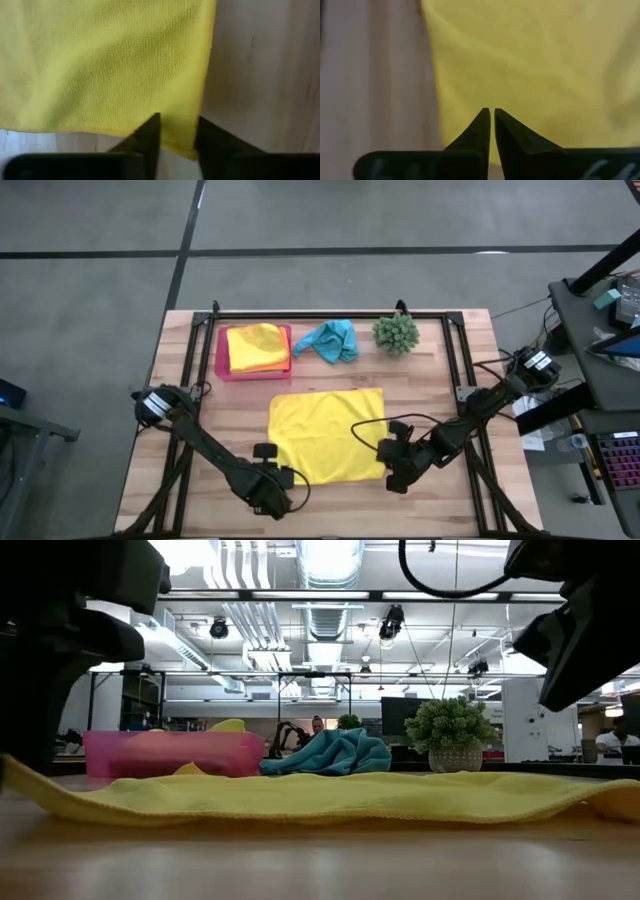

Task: Fold microfiber towels
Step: Fold the yellow towel

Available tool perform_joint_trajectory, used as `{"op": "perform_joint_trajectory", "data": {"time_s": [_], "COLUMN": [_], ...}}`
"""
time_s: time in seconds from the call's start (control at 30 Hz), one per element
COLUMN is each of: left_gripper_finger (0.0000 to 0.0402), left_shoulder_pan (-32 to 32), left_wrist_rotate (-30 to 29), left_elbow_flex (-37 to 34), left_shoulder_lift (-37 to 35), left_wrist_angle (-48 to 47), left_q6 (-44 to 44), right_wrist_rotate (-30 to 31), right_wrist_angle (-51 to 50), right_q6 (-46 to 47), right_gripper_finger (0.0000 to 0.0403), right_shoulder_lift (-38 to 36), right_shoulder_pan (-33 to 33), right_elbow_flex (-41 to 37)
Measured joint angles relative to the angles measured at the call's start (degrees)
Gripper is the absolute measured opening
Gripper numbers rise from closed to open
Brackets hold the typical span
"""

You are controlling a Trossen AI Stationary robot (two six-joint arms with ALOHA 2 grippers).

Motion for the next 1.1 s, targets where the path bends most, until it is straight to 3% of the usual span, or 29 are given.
{"op": "perform_joint_trajectory", "data": {"time_s": [0.1, 0.27, 0.47, 0.67, 1.1], "left_gripper_finger": [0.0016, 0.0002, 0.0, 0.0, 0.0], "left_shoulder_pan": [0.1, 0.4, 1.1, 1.4, 2.4], "left_wrist_rotate": [0.0, -3.1, -12.7, -16.8, -21.5], "left_elbow_flex": [0.0, -0.1, -1.0, -1.1, -1.0], "left_shoulder_lift": [-1.5, -6.7, -13.8, -17.9, -19.2], "left_wrist_angle": [-0.1, -0.1, -0.2, -0.3, -0.5], "left_q6": [0.0, -1.3, -9.6, -12.9, -18.5], "right_wrist_rotate": [-3.6, -5.6, -5.0, 0.3, 5.6], "right_wrist_angle": [2.6, 7.4, 8.2, 8.2, 11.6], "right_q6": [2.7, 3.3, 5.3, 4.6, 2.5], "right_gripper_finger": [0.0045, 0.0117, 0.0178, 0.0179, 0.0144], "right_shoulder_lift": [0.2, 1.2, 4.2, 8.0, 12.4], "right_shoulder_pan": [0.4, 2.0, 3.7, 4.7, 4.7], "right_elbow_flex": [0.0, 0.0, 0.0, 1.0, 1.9]}}
